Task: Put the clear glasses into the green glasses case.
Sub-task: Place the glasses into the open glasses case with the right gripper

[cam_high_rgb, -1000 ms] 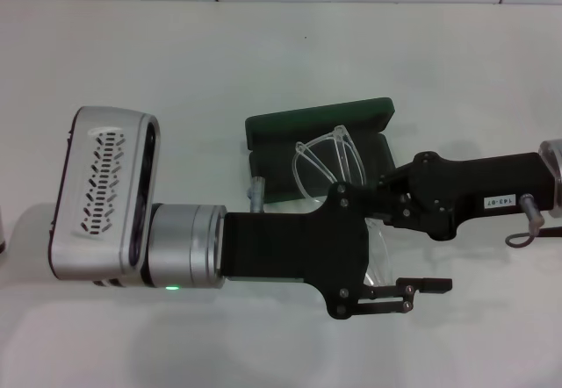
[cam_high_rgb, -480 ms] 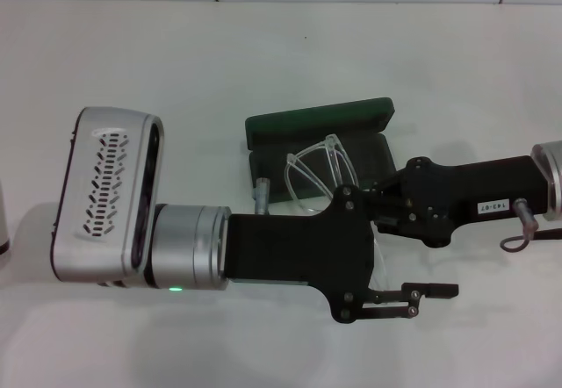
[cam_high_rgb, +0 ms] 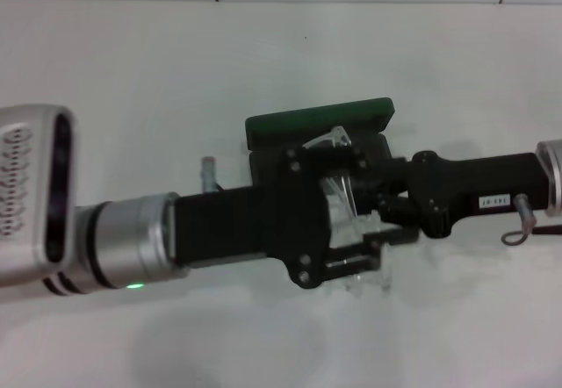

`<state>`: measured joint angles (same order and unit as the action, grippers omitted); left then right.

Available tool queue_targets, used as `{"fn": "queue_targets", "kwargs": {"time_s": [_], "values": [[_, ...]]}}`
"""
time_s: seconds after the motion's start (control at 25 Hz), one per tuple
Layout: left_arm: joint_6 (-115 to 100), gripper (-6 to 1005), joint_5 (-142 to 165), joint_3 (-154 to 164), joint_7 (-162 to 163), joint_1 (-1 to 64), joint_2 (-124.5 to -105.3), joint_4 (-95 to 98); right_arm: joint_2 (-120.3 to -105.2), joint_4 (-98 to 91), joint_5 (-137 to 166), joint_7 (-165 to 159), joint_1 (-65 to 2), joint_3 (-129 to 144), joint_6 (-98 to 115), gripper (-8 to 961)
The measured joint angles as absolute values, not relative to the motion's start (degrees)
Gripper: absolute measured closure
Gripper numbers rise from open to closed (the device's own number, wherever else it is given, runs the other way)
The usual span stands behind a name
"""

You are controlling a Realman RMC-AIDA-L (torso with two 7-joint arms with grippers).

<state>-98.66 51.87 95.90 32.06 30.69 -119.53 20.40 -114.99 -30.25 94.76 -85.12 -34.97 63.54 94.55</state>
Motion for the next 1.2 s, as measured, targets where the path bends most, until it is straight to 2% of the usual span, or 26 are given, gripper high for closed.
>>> {"fn": "queue_targets", "kwargs": {"time_s": [0.4,1.2], "values": [[-102.08,472,52.13,90.65,31.51,25.38,-119.09,21.05,-115.25,-33.25,94.58,-85.12,-33.79,61.69,91.56,900],[-101.15,471,51.91,88.44,31.81,25.17,-119.44,18.89,-115.0,-34.55,94.73,-82.17,-32.63,60.82,88.32,900]]}}
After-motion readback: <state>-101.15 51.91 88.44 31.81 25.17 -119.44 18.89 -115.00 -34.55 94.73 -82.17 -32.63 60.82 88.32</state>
